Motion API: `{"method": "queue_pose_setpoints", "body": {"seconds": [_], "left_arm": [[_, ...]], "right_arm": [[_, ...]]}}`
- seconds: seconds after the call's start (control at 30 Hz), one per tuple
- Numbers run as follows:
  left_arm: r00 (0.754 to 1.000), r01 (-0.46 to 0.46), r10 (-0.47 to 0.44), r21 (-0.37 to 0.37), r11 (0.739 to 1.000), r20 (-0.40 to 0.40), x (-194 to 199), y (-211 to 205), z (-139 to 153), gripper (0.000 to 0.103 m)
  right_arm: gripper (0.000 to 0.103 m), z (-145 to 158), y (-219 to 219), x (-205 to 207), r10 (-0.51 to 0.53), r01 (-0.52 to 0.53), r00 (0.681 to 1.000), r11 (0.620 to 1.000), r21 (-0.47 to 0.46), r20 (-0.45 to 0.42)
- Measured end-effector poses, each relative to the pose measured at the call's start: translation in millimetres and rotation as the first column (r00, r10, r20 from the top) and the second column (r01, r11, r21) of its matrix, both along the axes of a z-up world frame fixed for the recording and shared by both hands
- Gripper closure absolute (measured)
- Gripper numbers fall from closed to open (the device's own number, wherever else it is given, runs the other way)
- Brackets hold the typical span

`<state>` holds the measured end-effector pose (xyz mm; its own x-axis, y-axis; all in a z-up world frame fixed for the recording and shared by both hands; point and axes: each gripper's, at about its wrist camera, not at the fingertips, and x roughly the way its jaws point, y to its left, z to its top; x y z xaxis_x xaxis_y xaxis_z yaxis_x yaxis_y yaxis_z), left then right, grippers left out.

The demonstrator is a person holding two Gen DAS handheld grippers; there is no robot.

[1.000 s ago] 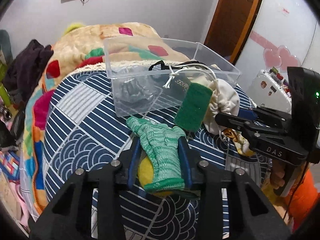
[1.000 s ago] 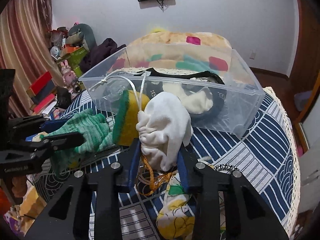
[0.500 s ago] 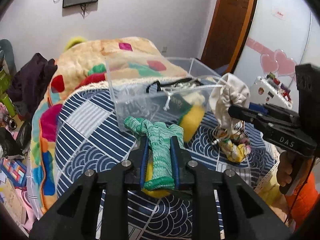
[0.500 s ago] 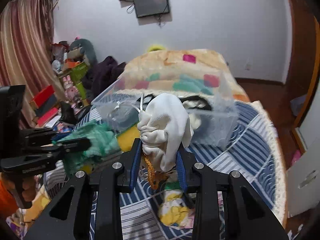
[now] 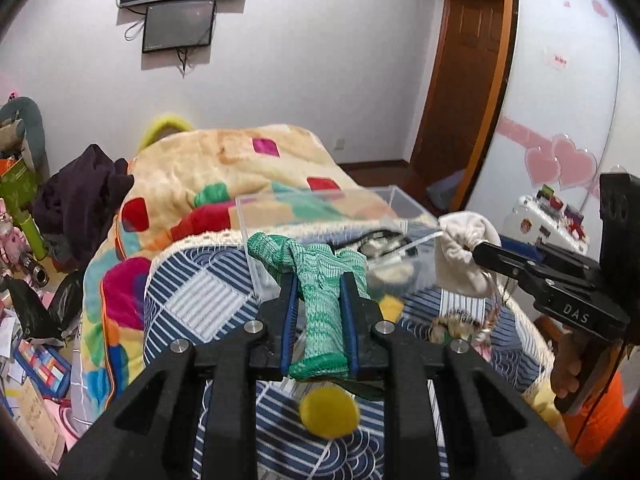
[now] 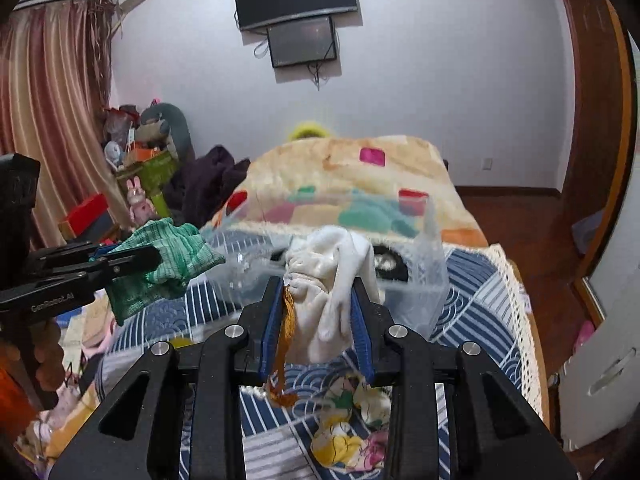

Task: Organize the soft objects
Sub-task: 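Place the green glove in the box with the left tool while the right tool drops the white pouch in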

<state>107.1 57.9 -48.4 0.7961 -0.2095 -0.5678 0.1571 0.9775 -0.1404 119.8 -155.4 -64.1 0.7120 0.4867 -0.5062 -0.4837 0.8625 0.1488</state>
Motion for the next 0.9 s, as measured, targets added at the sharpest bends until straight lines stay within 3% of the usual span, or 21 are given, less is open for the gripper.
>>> {"method": "queue_pose_setpoints", "body": {"seconds": [0.37,0.57,0.9], "left_arm": [[1.000,-0.019,0.019,-0.031,0.999,0.001,20,0,5,0.083],[0.999,-0.034,0.034,-0.071,0.997,-0.001,40,1,5,0.083],[0.996,-0.083,0.083,-0.005,0.997,0.032,79,-16,-1,0.083]], "right_arm": [[0.078,27,-1,19,-0.025,0.021,0.998,0.998,0.057,0.063],[0.078,37,4,34,-0.065,0.062,0.993,0.998,0.030,0.098],[0.078,39,29,58,-0.065,0.070,0.991,0.997,-0.044,0.118]]}}
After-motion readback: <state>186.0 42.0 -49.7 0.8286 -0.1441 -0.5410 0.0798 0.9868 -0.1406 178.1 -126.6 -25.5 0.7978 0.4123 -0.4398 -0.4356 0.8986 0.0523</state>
